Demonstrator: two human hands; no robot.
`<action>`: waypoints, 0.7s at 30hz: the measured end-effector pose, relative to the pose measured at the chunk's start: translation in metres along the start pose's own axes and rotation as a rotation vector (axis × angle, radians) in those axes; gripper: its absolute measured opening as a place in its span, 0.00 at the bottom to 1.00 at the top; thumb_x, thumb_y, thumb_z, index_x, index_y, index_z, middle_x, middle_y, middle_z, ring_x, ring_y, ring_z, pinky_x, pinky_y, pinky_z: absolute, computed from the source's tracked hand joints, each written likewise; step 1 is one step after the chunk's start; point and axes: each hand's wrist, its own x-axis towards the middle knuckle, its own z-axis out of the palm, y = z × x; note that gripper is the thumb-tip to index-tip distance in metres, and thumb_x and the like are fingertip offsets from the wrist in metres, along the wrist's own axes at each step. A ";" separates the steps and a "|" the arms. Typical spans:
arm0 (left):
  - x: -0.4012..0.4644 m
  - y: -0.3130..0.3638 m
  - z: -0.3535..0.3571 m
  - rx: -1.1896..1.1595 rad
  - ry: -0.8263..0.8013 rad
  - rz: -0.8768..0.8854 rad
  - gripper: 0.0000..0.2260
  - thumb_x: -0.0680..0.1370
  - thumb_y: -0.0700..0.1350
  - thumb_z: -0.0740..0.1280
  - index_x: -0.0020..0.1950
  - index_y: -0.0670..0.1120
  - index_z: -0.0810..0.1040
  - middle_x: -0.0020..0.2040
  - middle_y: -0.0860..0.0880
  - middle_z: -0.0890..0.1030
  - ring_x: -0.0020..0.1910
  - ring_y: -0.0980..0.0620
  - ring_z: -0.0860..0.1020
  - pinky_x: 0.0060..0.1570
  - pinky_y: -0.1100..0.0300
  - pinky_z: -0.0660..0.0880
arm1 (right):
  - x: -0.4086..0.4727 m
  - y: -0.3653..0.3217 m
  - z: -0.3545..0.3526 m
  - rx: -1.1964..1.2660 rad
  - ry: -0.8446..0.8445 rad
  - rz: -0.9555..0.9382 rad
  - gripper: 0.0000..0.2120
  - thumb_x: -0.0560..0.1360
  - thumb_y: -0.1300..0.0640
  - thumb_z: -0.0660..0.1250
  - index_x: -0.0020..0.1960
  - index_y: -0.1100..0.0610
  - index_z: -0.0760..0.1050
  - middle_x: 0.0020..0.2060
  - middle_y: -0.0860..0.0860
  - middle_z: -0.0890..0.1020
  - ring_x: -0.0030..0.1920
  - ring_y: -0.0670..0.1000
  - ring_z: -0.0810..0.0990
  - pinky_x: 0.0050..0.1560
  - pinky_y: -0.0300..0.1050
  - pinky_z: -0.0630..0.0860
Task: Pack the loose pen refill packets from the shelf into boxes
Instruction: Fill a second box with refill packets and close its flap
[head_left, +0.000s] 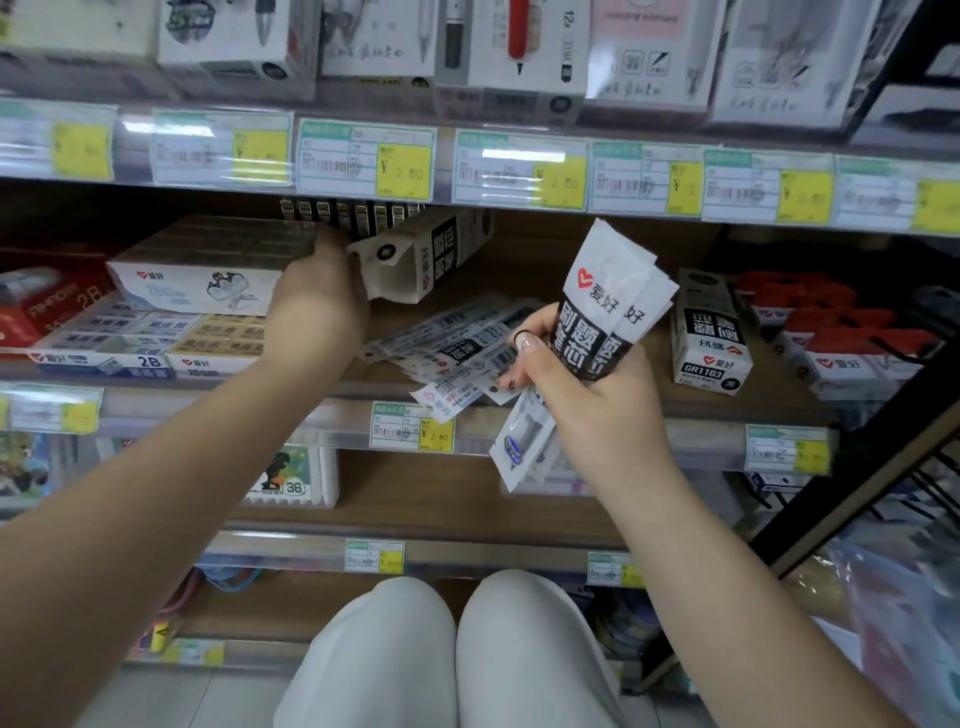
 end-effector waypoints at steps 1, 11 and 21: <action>-0.008 0.000 -0.006 -0.041 0.026 0.018 0.10 0.80 0.40 0.56 0.58 0.36 0.68 0.41 0.33 0.76 0.37 0.36 0.75 0.31 0.50 0.66 | -0.001 -0.002 0.000 -0.003 -0.001 -0.009 0.10 0.76 0.68 0.62 0.41 0.56 0.73 0.33 0.53 0.76 0.37 0.47 0.78 0.41 0.32 0.75; -0.095 0.018 -0.101 -0.290 0.075 0.104 0.07 0.81 0.45 0.57 0.55 0.45 0.71 0.33 0.56 0.74 0.31 0.54 0.75 0.28 0.56 0.70 | -0.014 -0.044 -0.008 0.038 -0.014 -0.143 0.07 0.74 0.65 0.61 0.40 0.55 0.73 0.33 0.51 0.75 0.35 0.46 0.76 0.39 0.32 0.74; -0.109 0.028 -0.177 -0.539 -0.178 0.205 0.17 0.69 0.73 0.56 0.46 0.63 0.73 0.33 0.48 0.81 0.22 0.47 0.78 0.24 0.46 0.76 | -0.024 -0.084 -0.024 -0.054 0.007 -0.154 0.07 0.72 0.61 0.63 0.38 0.52 0.74 0.28 0.43 0.74 0.33 0.46 0.74 0.34 0.38 0.74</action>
